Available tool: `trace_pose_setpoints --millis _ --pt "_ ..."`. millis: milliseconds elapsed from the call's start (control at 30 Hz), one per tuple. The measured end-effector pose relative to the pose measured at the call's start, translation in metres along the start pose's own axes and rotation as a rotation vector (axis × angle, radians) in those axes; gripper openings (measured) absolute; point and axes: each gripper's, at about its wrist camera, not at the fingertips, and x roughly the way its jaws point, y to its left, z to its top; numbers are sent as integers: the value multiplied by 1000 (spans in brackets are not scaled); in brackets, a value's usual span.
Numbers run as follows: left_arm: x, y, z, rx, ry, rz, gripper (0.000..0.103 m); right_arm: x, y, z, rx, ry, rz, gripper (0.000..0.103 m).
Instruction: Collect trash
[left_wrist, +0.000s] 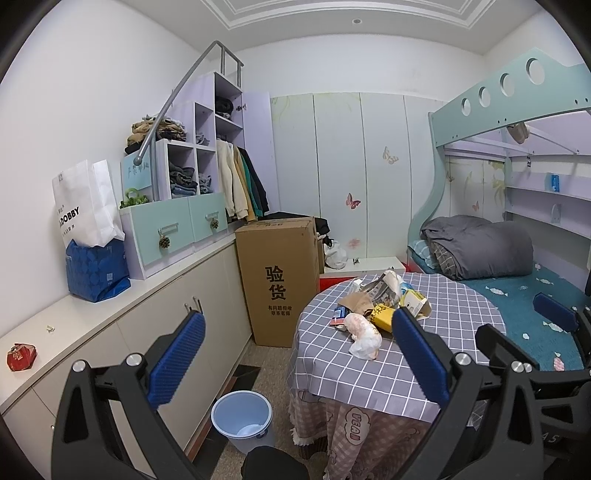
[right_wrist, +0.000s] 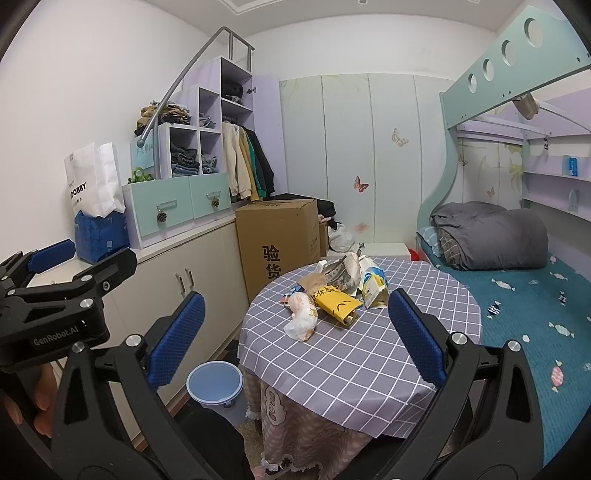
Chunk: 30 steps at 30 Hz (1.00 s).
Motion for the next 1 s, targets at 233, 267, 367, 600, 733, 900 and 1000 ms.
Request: trace_pose_setpoints --millis 233,267,367,600,733,900,1000 --pt "14 0 -3 9 32 0 99 5 -10 -4 21 6 24 97" --pt "19 0 -3 6 46 -1 99 8 -14 -4 31 12 19 97" --pt "37 0 -10 -10 82 -28 99 20 -27 -7 57 22 -1 97" --pt "132 -17 -42 -10 278 -129 99 88 -62 -29 102 146 -66 97" --pt "174 -26 -57 -31 366 -169 99 128 -83 -46 160 249 -71 97" --pt "218 -42 -68 -69 457 -204 99 156 -101 -56 196 306 -94 97" --pt "239 -52 -72 -80 507 -192 99 169 -112 -59 201 326 -116 97"
